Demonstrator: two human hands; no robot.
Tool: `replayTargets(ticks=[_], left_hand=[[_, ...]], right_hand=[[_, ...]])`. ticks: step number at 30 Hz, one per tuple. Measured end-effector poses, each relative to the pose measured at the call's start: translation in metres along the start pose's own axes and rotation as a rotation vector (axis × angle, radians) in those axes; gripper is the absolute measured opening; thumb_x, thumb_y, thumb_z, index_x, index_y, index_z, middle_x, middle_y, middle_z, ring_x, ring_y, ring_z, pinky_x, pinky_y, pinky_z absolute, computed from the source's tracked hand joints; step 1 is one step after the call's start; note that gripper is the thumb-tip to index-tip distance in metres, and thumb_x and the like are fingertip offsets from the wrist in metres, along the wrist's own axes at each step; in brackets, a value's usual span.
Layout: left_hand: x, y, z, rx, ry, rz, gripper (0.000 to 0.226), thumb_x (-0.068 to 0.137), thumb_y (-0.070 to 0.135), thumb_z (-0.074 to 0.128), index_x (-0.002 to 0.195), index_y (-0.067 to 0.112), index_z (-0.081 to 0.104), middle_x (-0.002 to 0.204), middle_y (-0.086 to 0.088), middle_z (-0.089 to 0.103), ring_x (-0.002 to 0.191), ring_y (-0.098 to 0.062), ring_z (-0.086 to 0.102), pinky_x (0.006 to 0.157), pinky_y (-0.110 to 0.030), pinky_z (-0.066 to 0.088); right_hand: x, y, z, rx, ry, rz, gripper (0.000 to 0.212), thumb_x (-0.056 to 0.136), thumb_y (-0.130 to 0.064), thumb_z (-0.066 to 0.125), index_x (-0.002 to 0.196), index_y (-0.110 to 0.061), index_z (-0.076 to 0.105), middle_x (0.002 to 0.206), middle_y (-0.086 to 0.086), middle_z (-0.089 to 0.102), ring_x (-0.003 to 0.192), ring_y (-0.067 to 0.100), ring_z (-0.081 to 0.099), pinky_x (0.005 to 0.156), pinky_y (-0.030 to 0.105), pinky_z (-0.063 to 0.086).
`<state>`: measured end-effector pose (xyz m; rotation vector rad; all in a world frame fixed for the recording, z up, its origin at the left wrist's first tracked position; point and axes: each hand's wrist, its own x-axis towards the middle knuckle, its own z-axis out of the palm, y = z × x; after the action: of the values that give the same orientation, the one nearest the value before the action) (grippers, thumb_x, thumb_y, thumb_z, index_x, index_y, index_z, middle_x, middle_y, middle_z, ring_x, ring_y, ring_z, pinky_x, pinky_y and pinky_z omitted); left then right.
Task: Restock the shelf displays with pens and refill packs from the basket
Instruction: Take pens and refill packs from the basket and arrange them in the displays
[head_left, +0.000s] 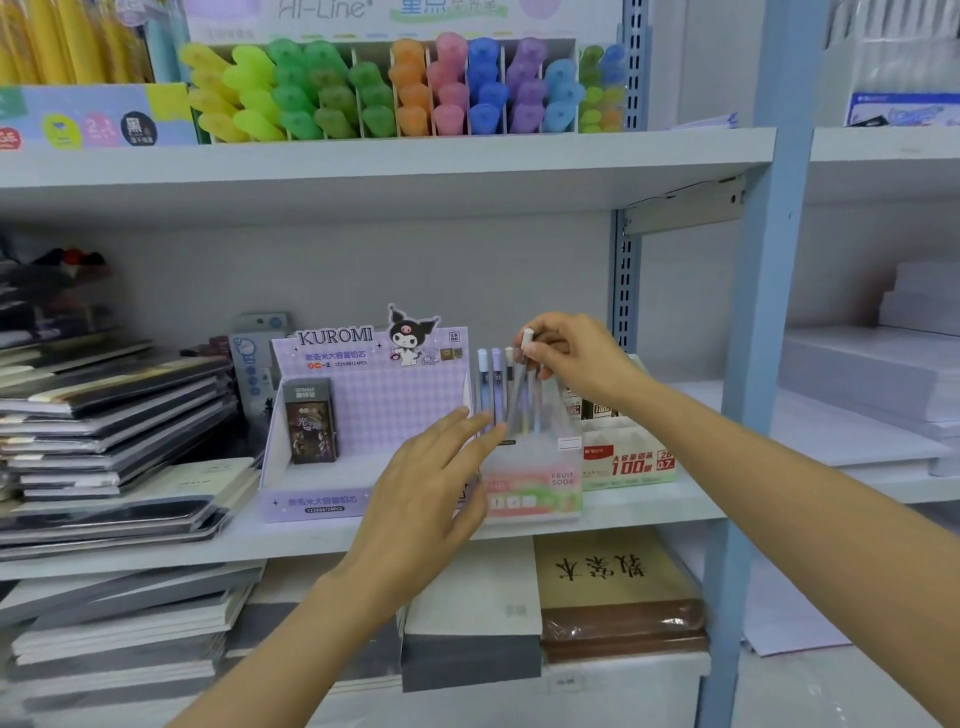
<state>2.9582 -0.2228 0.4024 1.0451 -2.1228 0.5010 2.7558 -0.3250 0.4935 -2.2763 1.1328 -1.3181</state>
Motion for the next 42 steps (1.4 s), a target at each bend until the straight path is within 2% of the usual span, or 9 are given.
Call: replayTargets(ticks=[6, 11, 19, 24, 28, 31, 36, 39, 42], left_hand=[[-0.002, -0.003, 0.004, 0.013, -0.012, -0.003, 0.055, 0.088, 0.011, 0.064, 0.141, 0.020, 0.050, 0.145, -0.002, 0.049, 0.135, -0.022, 0.044, 0.101, -0.036, 0.043], [-0.002, -0.003, 0.006, 0.009, -0.004, -0.010, 0.053, 0.088, 0.012, 0.062, 0.140, 0.020, 0.051, 0.143, -0.002, 0.049, 0.134, -0.021, 0.044, 0.101, -0.037, 0.043], [-0.003, -0.001, 0.004, 0.013, -0.028, -0.024, 0.054, 0.091, 0.014, 0.058, 0.143, 0.023, 0.046, 0.148, -0.001, 0.044, 0.138, -0.020, 0.038, 0.107, -0.039, 0.039], [-0.005, 0.003, 0.001, 0.003, -0.058, -0.038, 0.062, 0.094, 0.019, 0.054, 0.151, 0.026, 0.031, 0.157, 0.001, 0.030, 0.142, -0.018, 0.030, 0.110, -0.037, 0.035], [-0.036, 0.011, 0.012, -0.016, 0.091, -0.067, 0.058, 0.085, 0.008, 0.060, 0.141, 0.012, 0.046, 0.142, -0.010, 0.046, 0.127, -0.027, 0.047, 0.097, -0.037, 0.041], [-0.094, 0.019, 0.046, -0.032, 0.150, -0.146, 0.037, 0.080, 0.002, 0.061, 0.117, 0.008, 0.060, 0.116, -0.010, 0.057, 0.103, -0.026, 0.054, 0.085, -0.035, 0.044], [-0.249, 0.048, 0.122, -0.164, -0.299, -0.376, 0.023, 0.080, -0.001, 0.066, 0.100, 0.010, 0.067, 0.101, -0.007, 0.061, 0.086, -0.029, 0.060, 0.070, -0.038, 0.048], [-0.342, 0.063, 0.153, -0.190, -0.604, -0.551, 0.021, 0.090, 0.011, 0.059, 0.110, 0.013, 0.065, 0.117, -0.006, 0.061, 0.104, -0.031, 0.059, 0.082, -0.039, 0.046], [-0.407, 0.072, 0.174, -0.136, -0.890, -0.667, 0.046, 0.100, 0.031, 0.042, 0.144, 0.015, 0.039, 0.153, -0.005, 0.034, 0.139, -0.023, 0.034, 0.106, -0.033, 0.034]], right_hand=[[0.003, 0.002, -0.013, -0.036, -0.092, 0.017, 0.014, 0.098, -0.007, 0.052, 0.104, -0.003, 0.064, 0.091, 0.008, 0.072, 0.077, 0.014, 0.069, 0.069, 0.020, 0.054], [0.003, -0.003, -0.008, -0.022, -0.085, 0.001, 0.017, 0.096, -0.008, 0.056, 0.113, -0.011, 0.056, 0.087, 0.003, 0.073, 0.064, -0.003, 0.065, 0.058, 0.011, 0.049], [0.009, 0.006, 0.016, -0.249, 0.012, -0.024, 0.021, 0.088, -0.009, 0.068, 0.109, -0.010, 0.071, 0.094, 0.000, 0.056, 0.077, 0.003, 0.050, 0.069, 0.005, 0.038], [-0.005, -0.012, 0.007, -0.263, 0.121, -0.051, 0.029, 0.095, -0.019, 0.060, 0.123, -0.014, 0.064, 0.108, 0.004, 0.058, 0.096, 0.012, 0.054, 0.083, 0.019, 0.040], [-0.064, -0.041, 0.017, 0.000, 0.268, -0.285, 0.018, 0.098, -0.014, 0.053, 0.103, -0.008, 0.069, 0.087, 0.000, 0.067, 0.075, 0.011, 0.062, 0.067, 0.031, 0.052], [-0.126, -0.045, 0.052, 0.149, 0.063, -0.343, 0.024, 0.099, -0.017, 0.049, 0.087, -0.011, 0.069, 0.068, -0.003, 0.063, 0.055, 0.003, 0.057, 0.051, 0.017, 0.043], [-0.232, 0.027, 0.146, 0.150, -0.387, 0.009, 0.038, 0.100, -0.026, 0.050, 0.073, -0.009, 0.070, 0.060, -0.005, 0.064, 0.052, 0.005, 0.058, 0.054, 0.017, 0.045], [-0.296, 0.089, 0.202, 0.064, -0.681, 0.220, 0.028, 0.099, -0.023, 0.054, 0.085, -0.004, 0.070, 0.070, -0.006, 0.068, 0.059, 0.007, 0.062, 0.063, 0.028, 0.053], [-0.355, 0.146, 0.241, -0.118, -1.039, 0.337, 0.022, 0.095, -0.024, 0.058, 0.110, -0.009, 0.064, 0.103, 0.009, 0.069, 0.091, 0.024, 0.064, 0.082, 0.035, 0.051]])
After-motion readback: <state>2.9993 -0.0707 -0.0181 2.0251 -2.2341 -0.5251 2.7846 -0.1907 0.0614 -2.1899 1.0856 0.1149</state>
